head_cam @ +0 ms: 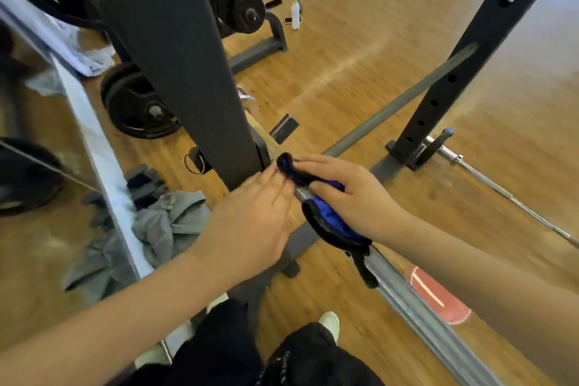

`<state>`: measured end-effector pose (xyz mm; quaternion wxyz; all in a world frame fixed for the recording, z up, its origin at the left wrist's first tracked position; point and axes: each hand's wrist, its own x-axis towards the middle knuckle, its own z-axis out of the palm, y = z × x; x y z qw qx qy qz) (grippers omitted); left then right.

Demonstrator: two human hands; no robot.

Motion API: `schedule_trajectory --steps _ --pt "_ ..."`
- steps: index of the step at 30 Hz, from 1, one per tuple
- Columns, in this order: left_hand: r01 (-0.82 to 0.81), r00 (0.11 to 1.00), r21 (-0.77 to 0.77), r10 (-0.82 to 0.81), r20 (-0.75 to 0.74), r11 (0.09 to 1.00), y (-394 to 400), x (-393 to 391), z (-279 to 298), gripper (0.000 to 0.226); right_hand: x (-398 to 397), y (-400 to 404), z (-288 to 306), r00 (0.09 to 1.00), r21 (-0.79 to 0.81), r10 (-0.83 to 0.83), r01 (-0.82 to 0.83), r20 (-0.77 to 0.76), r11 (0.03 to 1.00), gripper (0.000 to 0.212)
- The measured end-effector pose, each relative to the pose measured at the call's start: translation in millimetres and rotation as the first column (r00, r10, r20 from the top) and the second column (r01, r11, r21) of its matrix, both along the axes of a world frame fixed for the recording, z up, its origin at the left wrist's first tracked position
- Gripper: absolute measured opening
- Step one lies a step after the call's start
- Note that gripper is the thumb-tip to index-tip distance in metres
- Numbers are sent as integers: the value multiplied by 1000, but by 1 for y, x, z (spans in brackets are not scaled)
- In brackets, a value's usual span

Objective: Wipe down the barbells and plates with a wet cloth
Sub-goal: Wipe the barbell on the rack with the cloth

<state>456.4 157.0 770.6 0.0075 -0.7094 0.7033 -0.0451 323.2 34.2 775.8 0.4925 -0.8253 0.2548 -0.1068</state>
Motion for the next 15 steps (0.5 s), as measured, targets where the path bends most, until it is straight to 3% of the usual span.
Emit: schedule_trajectory --steps 5,10,15 --pt "7 998 32 -9 58 999 11 2 4 57 -11 -1 2 1000 -79 26 -25 11 997 30" --pt "21 994 59 -27 103 998 17 -1 0 67 35 -23 2 975 7 -191 192 113 981 22" --pt "5 987 73 -16 158 997 16 -2 5 71 44 -18 -10 978 32 -174 171 119 985 16"
